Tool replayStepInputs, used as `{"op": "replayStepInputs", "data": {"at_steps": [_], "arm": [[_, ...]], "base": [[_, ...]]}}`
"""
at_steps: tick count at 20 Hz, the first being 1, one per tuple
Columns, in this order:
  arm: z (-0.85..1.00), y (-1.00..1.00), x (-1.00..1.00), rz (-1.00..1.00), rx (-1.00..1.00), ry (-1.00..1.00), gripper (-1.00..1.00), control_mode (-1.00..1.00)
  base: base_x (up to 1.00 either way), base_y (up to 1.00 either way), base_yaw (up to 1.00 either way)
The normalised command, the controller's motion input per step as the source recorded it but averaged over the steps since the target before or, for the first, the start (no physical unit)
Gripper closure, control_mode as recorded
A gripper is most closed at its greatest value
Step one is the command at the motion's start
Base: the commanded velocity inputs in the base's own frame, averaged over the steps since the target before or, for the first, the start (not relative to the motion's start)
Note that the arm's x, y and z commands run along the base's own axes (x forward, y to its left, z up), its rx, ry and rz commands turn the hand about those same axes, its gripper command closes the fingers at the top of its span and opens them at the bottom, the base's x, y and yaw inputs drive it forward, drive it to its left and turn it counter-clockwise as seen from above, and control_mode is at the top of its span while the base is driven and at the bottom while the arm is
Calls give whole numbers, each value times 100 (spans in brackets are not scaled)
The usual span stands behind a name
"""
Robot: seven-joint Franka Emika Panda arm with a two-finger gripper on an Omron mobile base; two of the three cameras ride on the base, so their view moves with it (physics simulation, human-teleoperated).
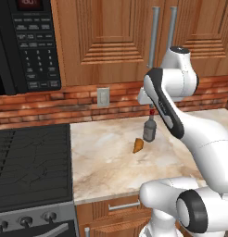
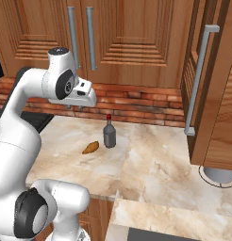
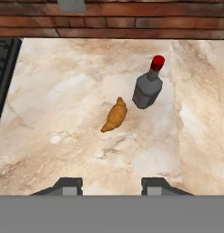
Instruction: Pick the pan from the cabinet and place it on the stove. Then turn on the stove burner for the pan.
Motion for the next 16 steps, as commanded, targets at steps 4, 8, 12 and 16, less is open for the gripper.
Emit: {"op": "replayStepInputs", "data": {"at_steps": [4,8,12,16], "arm": [[0,0,-5,0,0,-2,-100,-100],[0,0,0,0,0,-1,-100,-100],[5,-18,-11,0,0,-25,-100,-100],[17,-17,-33,0,0,-36,-100,-100]], "base": [[0,0,0],[0,0,0],[0,0,0],[0,0,0]]}}
